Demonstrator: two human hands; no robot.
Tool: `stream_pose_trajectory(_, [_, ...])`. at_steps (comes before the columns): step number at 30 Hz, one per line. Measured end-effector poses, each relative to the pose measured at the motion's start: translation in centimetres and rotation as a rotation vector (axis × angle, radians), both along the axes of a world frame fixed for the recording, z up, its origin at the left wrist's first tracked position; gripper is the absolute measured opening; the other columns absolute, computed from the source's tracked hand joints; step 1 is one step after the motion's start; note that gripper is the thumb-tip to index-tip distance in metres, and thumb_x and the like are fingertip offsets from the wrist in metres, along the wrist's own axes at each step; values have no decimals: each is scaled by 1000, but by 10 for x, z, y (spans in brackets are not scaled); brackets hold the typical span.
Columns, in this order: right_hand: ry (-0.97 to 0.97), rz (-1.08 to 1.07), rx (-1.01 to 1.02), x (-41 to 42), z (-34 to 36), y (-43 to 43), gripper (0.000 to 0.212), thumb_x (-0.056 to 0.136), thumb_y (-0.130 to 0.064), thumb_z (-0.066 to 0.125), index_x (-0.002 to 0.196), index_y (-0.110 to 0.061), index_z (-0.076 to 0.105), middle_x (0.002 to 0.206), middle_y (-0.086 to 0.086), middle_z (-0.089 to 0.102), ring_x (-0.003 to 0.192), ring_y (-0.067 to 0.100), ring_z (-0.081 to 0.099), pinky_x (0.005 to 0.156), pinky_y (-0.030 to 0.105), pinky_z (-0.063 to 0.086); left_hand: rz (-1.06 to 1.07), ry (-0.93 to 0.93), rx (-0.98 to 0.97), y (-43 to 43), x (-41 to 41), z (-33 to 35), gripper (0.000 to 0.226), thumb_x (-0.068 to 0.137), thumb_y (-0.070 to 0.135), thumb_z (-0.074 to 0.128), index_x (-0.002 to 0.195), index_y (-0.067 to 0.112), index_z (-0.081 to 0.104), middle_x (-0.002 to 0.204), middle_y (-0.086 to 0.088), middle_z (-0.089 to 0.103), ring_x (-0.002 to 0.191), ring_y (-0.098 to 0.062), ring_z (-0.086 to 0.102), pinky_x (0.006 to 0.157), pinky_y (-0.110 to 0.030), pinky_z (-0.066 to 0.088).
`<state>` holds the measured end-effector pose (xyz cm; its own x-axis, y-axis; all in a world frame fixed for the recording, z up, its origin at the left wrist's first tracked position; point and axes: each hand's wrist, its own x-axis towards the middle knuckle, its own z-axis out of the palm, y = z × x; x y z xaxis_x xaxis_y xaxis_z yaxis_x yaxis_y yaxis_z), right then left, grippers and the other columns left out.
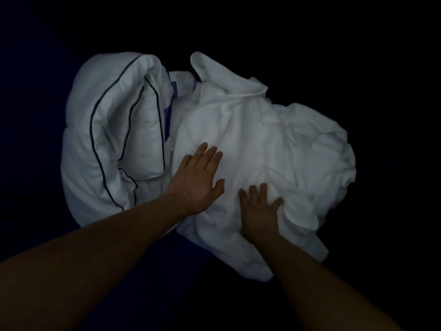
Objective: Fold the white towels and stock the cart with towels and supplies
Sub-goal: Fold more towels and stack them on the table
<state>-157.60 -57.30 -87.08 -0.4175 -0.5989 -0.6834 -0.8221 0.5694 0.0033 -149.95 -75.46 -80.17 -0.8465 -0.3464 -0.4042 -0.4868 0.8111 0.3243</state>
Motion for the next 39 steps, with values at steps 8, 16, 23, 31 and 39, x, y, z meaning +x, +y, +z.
stream_pose_trajectory(8, [-155, -271, -393, -38, 27, 10, 30, 80, -23, 68, 106, -9, 63, 109, 16, 55, 105, 37, 50, 77, 48, 50, -6, -20, 24, -11, 3, 21, 97, 78, 68, 15, 156, 11, 20, 163, -9, 20, 152, -27, 10, 118, -49, 16])
stream_pose_trajectory(16, [-290, -585, -826, -76, 199, 14, 16, 71, -18, 66, 79, -20, 52, 85, -10, 47, 80, 14, 50, 65, 15, 35, -26, -78, 387, -1, -8, 141, 123, 37, 106, 32, 135, 52, -21, 163, 5, -4, 148, -12, -9, 122, -37, -3])
stream_pose_trajectory(23, [-247, -485, -929, -87, 400, 25, 36, 67, -12, 71, 83, -36, 48, 91, -21, 48, 85, -6, 50, 73, 4, 35, -66, 22, 299, 33, -31, 274, 124, 66, 60, 80, 156, 35, -2, 158, 16, 13, 146, -11, 15, 121, -34, 19])
stream_pose_trajectory(31, [-137, -378, -779, -105, 509, 79, 41, 75, -20, 76, 106, -33, 54, 109, -14, 42, 96, 4, 48, 84, 17, 39, -113, 24, 275, 51, -35, 416, 47, 82, 50, 74, 109, 23, 46, 102, 4, 59, 91, -15, 58, 71, -26, 42])
stream_pose_trajectory(39, [-230, -516, -886, -76, 534, 114, 30, 87, -14, 66, 107, -30, 48, 98, -13, 48, 82, 1, 48, 61, 13, 34, 251, 363, 297, 99, -45, 490, 32, 97, 45, 54, 99, 13, 56, 93, -5, 64, 82, -26, 64, 77, -41, 54])
